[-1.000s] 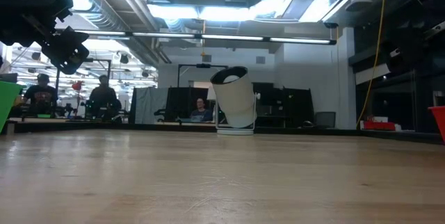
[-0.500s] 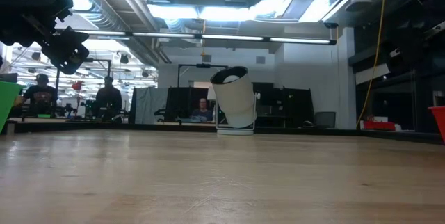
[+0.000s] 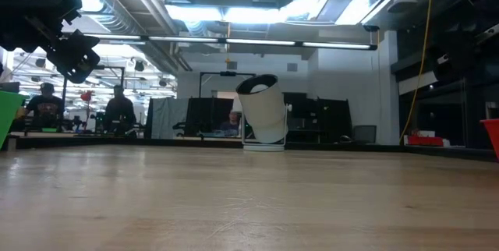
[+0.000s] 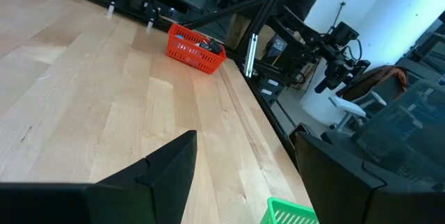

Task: Pick & Place Office items
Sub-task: Return to Home Position

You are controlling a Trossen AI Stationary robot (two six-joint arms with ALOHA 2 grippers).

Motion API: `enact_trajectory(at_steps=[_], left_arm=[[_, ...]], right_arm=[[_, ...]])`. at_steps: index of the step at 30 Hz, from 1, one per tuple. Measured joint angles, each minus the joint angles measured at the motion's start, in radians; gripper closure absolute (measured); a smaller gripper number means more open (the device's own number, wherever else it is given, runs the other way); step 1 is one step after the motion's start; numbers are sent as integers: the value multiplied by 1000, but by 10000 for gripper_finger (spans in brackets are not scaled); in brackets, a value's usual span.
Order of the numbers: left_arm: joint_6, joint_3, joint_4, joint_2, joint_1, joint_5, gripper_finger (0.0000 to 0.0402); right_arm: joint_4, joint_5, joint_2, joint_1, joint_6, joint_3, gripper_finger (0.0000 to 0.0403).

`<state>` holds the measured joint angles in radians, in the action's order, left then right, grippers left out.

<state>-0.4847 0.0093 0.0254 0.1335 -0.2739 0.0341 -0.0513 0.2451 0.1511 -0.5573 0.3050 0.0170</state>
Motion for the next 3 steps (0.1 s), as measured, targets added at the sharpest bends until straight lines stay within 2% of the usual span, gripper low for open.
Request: enact_trajectory(at_steps=[3], left_arm=[[0, 0, 0, 0, 0, 0, 162]], right_arm=[[0, 0, 0, 0, 0, 0, 156]])
